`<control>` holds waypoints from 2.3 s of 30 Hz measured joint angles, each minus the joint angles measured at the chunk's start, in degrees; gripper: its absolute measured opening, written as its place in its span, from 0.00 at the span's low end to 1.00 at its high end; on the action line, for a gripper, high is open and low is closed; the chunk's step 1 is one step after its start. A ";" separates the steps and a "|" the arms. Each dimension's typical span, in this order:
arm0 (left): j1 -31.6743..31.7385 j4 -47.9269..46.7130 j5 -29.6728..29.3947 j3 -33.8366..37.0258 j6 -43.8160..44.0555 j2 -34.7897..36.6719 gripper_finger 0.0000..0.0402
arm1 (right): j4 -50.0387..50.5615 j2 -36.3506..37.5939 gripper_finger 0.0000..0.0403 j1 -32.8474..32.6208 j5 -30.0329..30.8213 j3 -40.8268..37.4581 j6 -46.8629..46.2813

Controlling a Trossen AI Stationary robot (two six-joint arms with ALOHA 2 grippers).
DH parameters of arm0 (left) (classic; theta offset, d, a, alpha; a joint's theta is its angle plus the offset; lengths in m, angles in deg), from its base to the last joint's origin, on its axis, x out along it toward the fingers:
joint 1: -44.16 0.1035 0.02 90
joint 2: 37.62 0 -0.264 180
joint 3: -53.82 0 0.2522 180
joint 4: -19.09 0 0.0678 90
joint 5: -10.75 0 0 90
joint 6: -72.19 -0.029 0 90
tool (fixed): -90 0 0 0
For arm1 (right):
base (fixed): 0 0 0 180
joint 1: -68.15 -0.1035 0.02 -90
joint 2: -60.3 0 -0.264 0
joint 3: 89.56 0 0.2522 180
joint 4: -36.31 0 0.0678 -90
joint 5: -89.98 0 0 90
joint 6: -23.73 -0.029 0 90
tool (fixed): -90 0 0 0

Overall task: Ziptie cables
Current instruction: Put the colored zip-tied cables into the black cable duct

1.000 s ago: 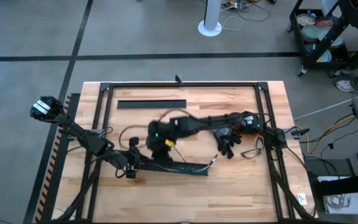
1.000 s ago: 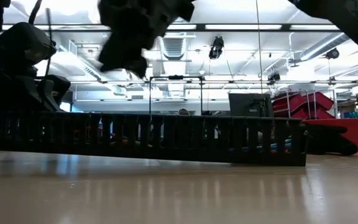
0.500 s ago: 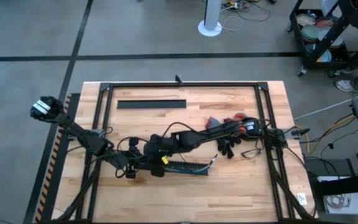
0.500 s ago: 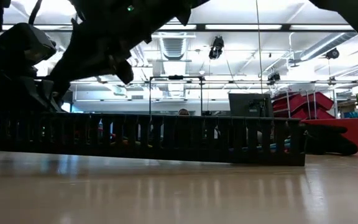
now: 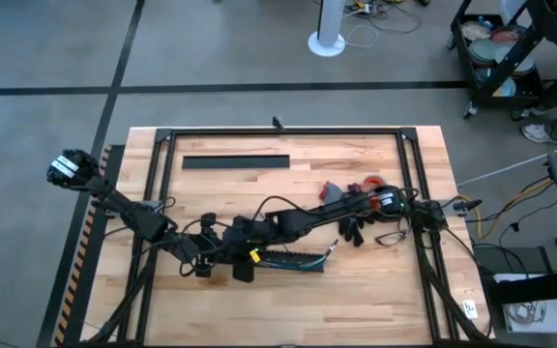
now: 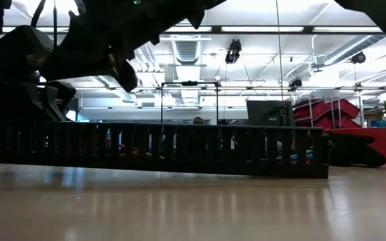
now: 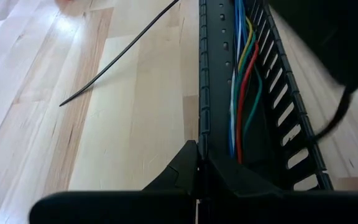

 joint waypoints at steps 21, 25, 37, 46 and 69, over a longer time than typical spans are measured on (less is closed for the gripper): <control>0.01 -0.47 0.01 0.04 0.48 -0.17 0.00 | 14.29 -0.39 0.00 1.95 4.41 0.08 -33.47; 0.03 -1.08 -0.38 0.11 0.00 -0.17 0.00 | 16.46 -0.17 0.00 2.77 4.75 0.27 -39.85; 0.03 0.77 -1.58 0.11 -2.74 -0.48 0.00 | 26.24 -0.39 0.00 4.60 3.68 6.72 -47.31; 0.85 1.55 -1.56 0.09 -2.71 -0.52 0.00 | 31.73 -6.68 0.00 4.77 -4.56 16.49 -47.84; 1.33 3.09 -1.98 0.00 -2.69 -1.49 0.00 | 35.14 -9.38 0.00 6.25 -9.66 21.83 -50.17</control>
